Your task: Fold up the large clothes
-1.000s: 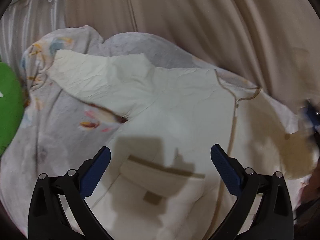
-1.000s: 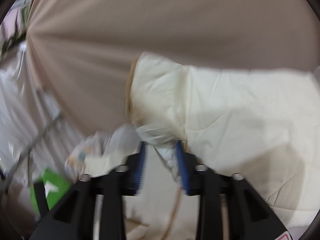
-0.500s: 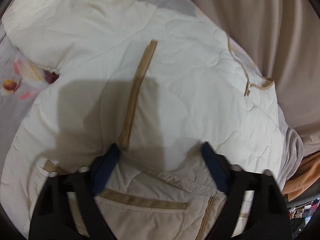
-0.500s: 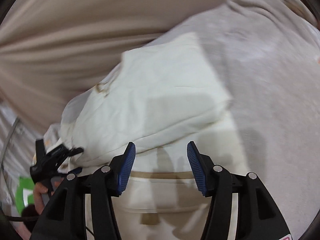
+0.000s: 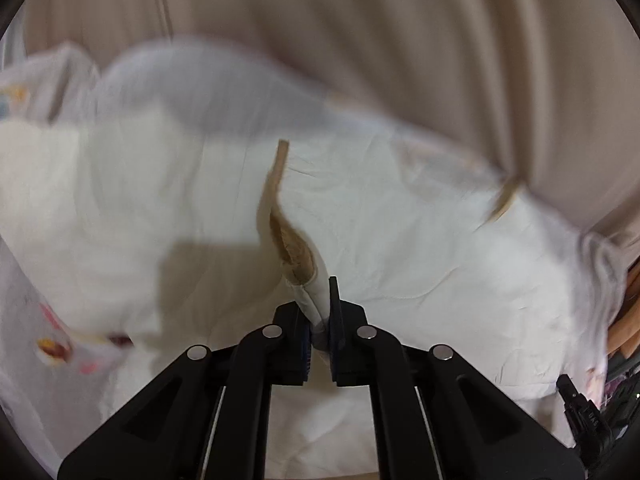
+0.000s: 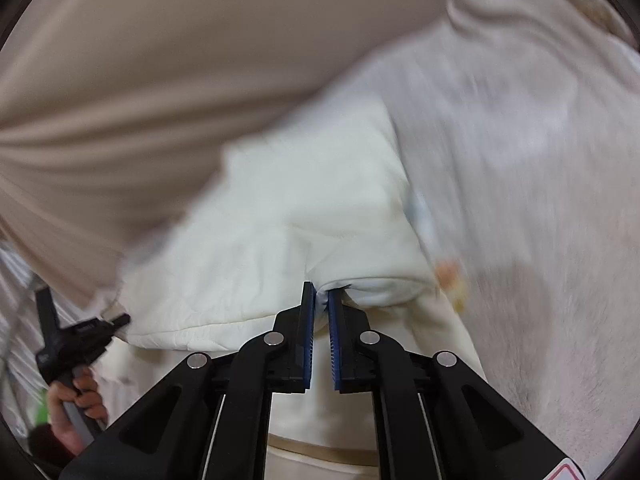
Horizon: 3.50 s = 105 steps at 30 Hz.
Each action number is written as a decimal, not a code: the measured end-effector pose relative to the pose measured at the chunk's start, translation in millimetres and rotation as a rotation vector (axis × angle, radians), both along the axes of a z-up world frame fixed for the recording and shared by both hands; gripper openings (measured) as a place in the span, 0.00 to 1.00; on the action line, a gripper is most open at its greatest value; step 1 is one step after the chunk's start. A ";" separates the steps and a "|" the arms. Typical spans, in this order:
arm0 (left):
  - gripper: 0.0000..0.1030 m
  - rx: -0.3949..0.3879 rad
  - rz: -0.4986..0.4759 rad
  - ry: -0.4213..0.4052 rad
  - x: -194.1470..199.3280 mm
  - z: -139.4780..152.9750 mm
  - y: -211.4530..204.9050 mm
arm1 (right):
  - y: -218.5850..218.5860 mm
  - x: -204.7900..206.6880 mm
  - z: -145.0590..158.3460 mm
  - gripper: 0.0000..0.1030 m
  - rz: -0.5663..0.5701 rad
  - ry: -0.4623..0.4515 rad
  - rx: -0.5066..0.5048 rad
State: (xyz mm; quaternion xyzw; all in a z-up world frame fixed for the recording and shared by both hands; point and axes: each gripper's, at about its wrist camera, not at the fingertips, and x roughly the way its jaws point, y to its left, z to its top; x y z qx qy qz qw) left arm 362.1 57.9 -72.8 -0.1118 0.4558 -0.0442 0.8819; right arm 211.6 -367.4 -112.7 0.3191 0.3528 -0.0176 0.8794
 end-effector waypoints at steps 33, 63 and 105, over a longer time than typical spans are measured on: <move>0.08 -0.107 0.015 0.219 -272.2 -2.5 125.9 | 24.0 -248.0 29.8 0.04 0.099 0.251 -0.164; 0.37 -0.027 -0.110 0.174 -161.4 -19.9 -35.7 | 78.7 -123.9 32.9 0.10 0.184 0.189 -0.252; 0.31 0.070 -0.007 0.155 -181.0 -32.1 5.7 | 94.0 -117.4 -2.8 0.00 0.289 0.260 -0.430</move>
